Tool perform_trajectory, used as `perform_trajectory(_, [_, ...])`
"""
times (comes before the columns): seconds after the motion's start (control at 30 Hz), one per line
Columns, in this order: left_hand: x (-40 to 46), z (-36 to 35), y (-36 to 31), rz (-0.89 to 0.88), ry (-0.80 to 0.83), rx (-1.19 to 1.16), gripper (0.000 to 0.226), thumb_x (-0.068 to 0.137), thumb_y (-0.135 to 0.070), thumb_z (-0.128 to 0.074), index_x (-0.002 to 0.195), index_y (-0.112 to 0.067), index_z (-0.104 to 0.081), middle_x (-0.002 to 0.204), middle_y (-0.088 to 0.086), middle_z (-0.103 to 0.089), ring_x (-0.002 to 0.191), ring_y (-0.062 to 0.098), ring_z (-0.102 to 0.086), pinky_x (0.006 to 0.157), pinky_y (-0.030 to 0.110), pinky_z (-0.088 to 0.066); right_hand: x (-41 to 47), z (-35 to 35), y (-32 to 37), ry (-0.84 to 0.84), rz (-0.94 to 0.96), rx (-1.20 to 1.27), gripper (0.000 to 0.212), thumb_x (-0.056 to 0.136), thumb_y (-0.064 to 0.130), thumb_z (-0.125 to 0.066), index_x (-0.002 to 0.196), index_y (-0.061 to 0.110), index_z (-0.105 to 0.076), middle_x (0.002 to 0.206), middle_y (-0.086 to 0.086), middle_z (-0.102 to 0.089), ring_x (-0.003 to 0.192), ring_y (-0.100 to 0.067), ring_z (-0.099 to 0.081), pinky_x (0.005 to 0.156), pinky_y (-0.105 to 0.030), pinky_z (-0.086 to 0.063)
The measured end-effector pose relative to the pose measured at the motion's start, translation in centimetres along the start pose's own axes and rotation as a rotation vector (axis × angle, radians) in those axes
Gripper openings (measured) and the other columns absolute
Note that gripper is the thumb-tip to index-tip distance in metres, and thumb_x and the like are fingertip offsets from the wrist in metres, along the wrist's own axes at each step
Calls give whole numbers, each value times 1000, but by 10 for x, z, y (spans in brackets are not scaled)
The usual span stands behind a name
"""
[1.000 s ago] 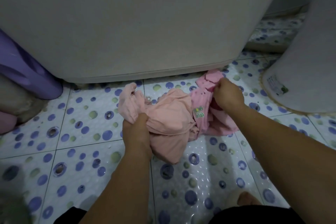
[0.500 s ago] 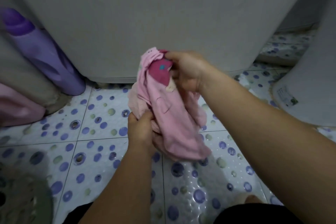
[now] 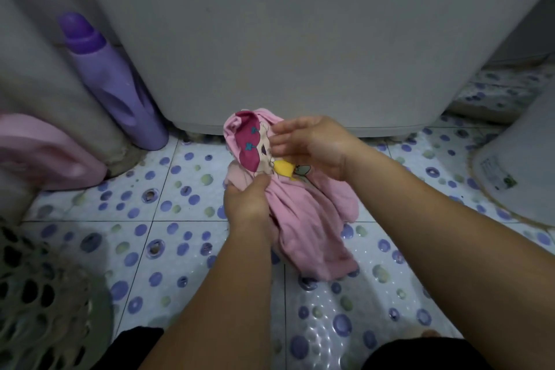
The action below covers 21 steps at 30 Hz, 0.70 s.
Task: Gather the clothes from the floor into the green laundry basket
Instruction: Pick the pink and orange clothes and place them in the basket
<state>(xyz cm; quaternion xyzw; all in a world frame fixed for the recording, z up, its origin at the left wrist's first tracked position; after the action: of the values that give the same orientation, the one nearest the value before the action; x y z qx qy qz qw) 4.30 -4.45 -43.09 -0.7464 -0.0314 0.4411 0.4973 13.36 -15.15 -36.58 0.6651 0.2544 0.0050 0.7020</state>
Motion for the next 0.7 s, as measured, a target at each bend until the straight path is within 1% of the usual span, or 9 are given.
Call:
perform_trajectory(0.07, [-4, -2, -11, -6, 5, -87, 42, 83, -7, -65, 124, -2, -55, 116, 15, -66, 83, 24, -62, 69, 28, -52, -8, 19, 7, -67, 97, -192, 32, 86, -12, -53, 114, 1, -60, 101, -16, -62, 76, -14, -59, 69, -17, -51])
perform_trajectory(0.17, [-10, -5, -28, -37, 42, -223, 43, 82, -2, -64, 124, -2, -56, 114, 16, -67, 74, 22, -63, 71, 30, -55, -25, 36, 1, -27, 78, -553, 61, 76, 0, -73, 132, 10, -51, 127, -9, -60, 107, -16, -59, 89, -20, -45])
perform_trajectory(0.27, [-20, -5, -46, -63, 74, -340, 44, 83, 1, -62, 126, -1, -54, 111, 19, -67, 68, 20, -63, 65, 29, -56, -49, 37, -19, 93, -68, -802, 108, 64, 21, -85, 150, 21, -19, 142, 7, -38, 135, -19, -37, 110, -32, -34])
perform_trajectory(0.33, [-30, -4, -60, -57, 109, -389, 42, 83, -2, -62, 124, 1, -56, 113, 20, -67, 66, 20, -63, 53, 25, -57, -63, 25, -28, 154, -89, -810, 127, 60, 26, -88, 151, 27, 0, 156, 5, -19, 143, -20, -24, 114, -35, -28])
perform_trajectory(0.43, [-44, 0, -83, -74, 144, -441, 43, 80, -6, -65, 122, 2, -59, 114, 18, -68, 73, 23, -67, 49, 22, -56, -71, 12, -27, 37, -4, -745, 133, 58, 29, -88, 150, 30, 8, 159, 2, -13, 143, -22, -25, 113, -37, -33])
perform_trajectory(0.53, [-67, 13, -111, -113, 175, -437, 44, 77, -13, -67, 119, 1, -61, 117, 17, -68, 95, 28, -70, 74, 32, -58, -83, -4, 1, -107, 140, -597, 137, 49, 31, -88, 150, 32, 4, 155, 2, -22, 140, -22, -31, 113, -41, -35])
perform_trajectory(0.6, [-88, 29, -129, -135, 210, -411, 39, 82, -16, -63, 116, 1, -63, 115, 15, -69, 91, 27, -69, 69, 30, -58, -94, -20, 25, -133, 250, -493, 139, 40, 35, -85, 149, 34, 1, 154, 2, -25, 139, -21, -34, 113, -45, -35])
perform_trajectory(0.67, [-110, 43, -147, -146, 261, -426, 33, 88, -17, -56, 117, -1, -62, 112, 15, -68, 83, 25, -66, 60, 26, -57, -104, -34, 48, -153, 317, -474, 135, 48, 26, -84, 150, 33, 4, 156, 0, -24, 140, -22, -33, 114, -41, -33])
perform_trajectory(0.7, [-122, 52, -155, -154, 288, -434, 34, 90, -18, -53, 119, -2, -62, 114, 15, -67, 85, 26, -65, 65, 27, -56, -109, -42, 59, -153, 346, -480, 130, 56, 19, -84, 150, 33, 5, 156, 0, -24, 139, -23, -33, 113, -37, -32])
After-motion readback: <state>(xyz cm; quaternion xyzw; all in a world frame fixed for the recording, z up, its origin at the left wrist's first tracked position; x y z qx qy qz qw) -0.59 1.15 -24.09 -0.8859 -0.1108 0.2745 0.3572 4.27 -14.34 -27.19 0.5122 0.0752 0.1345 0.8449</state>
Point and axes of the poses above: each hand's wrist, its own x-axis towards the middle knuckle, its own z-axis out of the back of the hand, y = z × x, the point moved 7 cm from there along x, towards the middle knuckle
